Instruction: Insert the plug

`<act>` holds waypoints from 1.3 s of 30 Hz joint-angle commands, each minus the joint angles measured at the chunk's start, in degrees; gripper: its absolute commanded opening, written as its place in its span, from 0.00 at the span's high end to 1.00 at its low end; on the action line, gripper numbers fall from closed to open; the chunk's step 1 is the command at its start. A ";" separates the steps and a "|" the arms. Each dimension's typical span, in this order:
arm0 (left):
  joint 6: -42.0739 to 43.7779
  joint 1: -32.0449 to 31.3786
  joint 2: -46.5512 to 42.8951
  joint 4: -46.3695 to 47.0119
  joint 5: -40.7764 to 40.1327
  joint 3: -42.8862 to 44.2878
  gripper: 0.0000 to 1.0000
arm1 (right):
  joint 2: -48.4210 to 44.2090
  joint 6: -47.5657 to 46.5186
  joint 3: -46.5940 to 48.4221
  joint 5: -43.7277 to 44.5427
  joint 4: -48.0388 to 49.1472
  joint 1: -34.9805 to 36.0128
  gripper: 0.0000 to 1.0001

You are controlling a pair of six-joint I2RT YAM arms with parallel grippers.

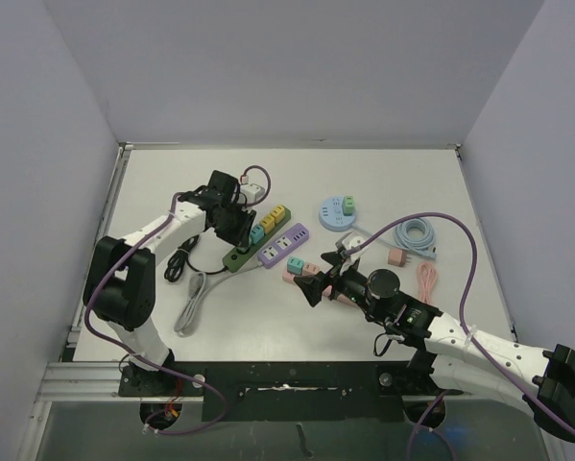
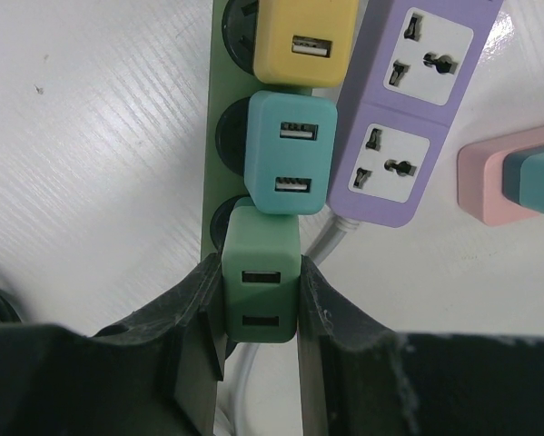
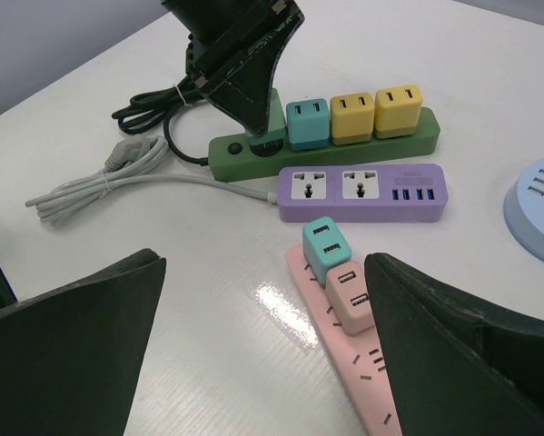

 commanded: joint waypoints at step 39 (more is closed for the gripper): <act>1.99 -1.55 5.49 -2.21 -11.72 -4.42 1.00 | 0.69 0.53 -0.55 1.32 3.31 -0.28 0.04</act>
